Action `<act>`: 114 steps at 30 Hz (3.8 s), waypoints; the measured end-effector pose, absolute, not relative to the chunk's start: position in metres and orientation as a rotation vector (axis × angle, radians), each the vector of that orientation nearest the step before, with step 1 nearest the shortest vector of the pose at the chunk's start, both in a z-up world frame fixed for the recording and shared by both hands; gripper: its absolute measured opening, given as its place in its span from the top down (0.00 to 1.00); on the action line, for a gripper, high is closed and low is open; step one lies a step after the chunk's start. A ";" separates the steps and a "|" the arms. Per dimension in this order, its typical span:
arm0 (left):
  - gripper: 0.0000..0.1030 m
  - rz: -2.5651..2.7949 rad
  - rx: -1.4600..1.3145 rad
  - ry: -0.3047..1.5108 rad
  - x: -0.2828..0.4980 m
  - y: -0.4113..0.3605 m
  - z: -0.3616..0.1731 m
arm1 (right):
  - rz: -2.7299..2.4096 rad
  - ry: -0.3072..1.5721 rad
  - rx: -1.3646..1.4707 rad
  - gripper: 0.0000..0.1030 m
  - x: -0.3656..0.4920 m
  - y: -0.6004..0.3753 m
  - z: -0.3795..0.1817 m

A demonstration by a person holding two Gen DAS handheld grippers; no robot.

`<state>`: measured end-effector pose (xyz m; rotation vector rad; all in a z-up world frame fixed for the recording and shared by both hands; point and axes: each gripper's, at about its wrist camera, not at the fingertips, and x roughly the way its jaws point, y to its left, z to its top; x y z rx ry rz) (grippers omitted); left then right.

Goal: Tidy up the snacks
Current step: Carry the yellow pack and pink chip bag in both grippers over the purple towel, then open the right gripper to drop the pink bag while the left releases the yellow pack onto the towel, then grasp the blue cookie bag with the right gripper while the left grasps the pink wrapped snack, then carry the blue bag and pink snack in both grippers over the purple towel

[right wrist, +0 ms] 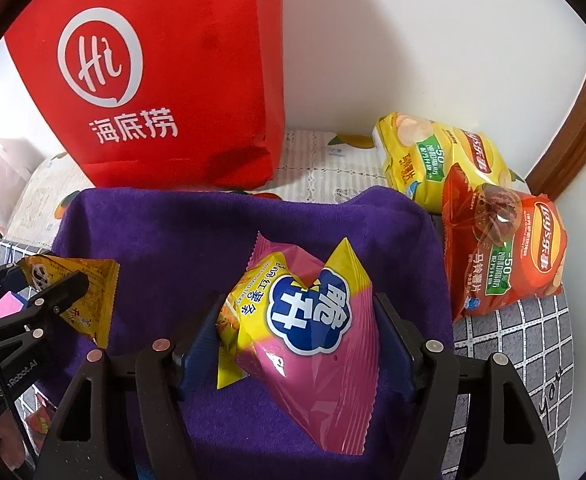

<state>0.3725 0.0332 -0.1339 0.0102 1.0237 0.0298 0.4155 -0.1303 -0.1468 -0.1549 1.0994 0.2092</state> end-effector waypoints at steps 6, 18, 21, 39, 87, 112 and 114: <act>0.58 0.031 0.008 1.033 0.373 0.033 -0.135 | 0.219 1.066 -0.194 0.20 0.412 -0.125 -0.143; 0.58 0.003 -0.015 1.031 0.373 0.035 -0.133 | 0.156 0.990 -0.134 0.20 0.408 -0.142 -0.122; 0.47 -0.017 -0.033 1.015 0.371 0.036 -0.128 | 0.155 0.972 -0.120 0.20 0.408 -0.146 -0.115; 0.40 -0.054 -0.009 0.916 0.351 0.021 -0.087 | 0.122 0.852 -0.022 0.20 0.361 -0.188 -0.053; 0.37 -0.062 -0.092 0.954 0.203 0.068 -0.103 | 0.153 0.933 0.019 0.48 0.201 -0.239 -0.160; 0.46 -0.140 -0.227 1.025 0.230 0.069 -0.154 | 0.238 0.917 0.009 0.48 0.170 -0.203 -0.148; 0.51 -0.139 -0.227 1.022 0.228 0.072 -0.151 | 0.238 0.908 -0.009 0.48 0.168 -0.199 -0.143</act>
